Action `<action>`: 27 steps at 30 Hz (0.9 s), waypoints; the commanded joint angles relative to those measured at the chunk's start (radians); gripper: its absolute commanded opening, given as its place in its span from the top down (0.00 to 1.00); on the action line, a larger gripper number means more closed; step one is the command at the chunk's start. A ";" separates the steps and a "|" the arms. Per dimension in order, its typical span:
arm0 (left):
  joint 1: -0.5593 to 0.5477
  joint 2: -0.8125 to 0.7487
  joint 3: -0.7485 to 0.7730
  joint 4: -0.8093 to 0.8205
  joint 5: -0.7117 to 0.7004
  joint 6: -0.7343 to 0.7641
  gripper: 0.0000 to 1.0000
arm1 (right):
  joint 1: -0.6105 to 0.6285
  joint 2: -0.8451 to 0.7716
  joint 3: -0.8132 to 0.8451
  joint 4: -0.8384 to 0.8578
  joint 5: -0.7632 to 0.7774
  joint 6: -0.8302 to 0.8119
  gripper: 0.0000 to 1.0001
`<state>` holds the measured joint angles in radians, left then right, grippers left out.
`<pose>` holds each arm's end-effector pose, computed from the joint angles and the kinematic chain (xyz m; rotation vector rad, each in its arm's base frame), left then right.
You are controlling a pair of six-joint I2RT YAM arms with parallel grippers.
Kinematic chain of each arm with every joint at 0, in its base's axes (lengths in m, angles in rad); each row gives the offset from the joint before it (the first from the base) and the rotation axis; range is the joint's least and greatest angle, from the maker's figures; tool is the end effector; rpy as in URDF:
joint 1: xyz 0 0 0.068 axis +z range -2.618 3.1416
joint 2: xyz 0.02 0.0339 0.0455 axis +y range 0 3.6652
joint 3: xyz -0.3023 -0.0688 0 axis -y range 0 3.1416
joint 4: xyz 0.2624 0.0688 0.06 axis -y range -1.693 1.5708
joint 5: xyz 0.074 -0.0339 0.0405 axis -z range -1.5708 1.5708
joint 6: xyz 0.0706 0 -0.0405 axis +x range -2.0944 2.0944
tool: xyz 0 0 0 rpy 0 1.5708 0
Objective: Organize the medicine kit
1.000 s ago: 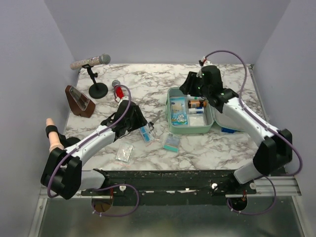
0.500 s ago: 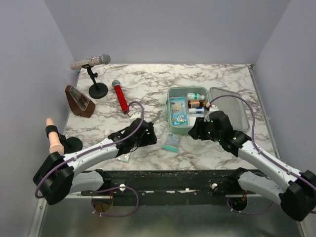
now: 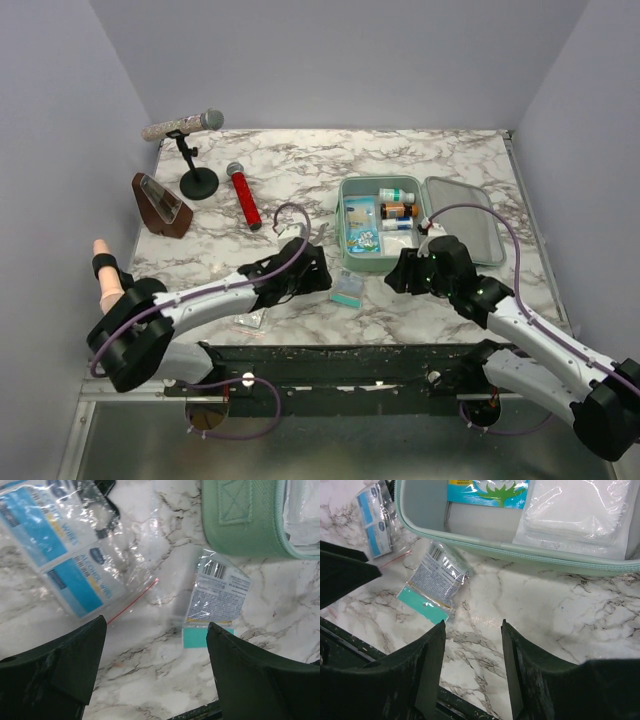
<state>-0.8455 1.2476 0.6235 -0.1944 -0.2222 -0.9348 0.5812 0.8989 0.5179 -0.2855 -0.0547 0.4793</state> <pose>0.1905 -0.1914 0.1912 -0.2165 2.4344 -0.5780 0.1745 0.1192 0.2189 -0.1485 2.3086 0.6228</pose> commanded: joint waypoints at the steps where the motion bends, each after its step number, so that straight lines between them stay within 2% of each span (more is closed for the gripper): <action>1: -0.017 0.168 0.108 0.116 0.075 0.021 0.11 | 0.005 -0.048 -0.001 -0.018 -0.039 0.018 0.43; 10: -0.041 0.372 0.194 0.188 0.144 0.053 0.21 | 0.005 -0.112 0.021 -0.092 -0.028 0.018 0.43; 12: -0.043 0.410 0.212 0.179 0.155 0.063 0.26 | 0.005 -0.110 0.030 -0.103 -0.024 0.015 0.43; 17: -0.043 0.432 0.203 0.174 0.161 0.091 0.52 | 0.005 -0.101 0.062 -0.121 -0.020 0.013 0.43; 21: -0.043 0.382 0.164 0.174 0.156 0.102 0.81 | 0.005 -0.086 0.085 -0.119 -0.013 0.007 0.43; 25: -0.043 0.326 0.128 0.158 0.153 0.116 1.00 | 0.005 -0.061 0.114 -0.121 -0.004 -0.005 0.43; 27: -0.043 0.282 0.113 0.139 0.150 0.123 1.00 | 0.005 -0.054 0.129 -0.124 -0.004 -0.010 0.43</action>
<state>-0.8841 1.6096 0.7795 0.0048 -0.0750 -0.8448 0.5812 0.8307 0.5991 -0.3893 -0.0689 0.4885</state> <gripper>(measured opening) 0.032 0.569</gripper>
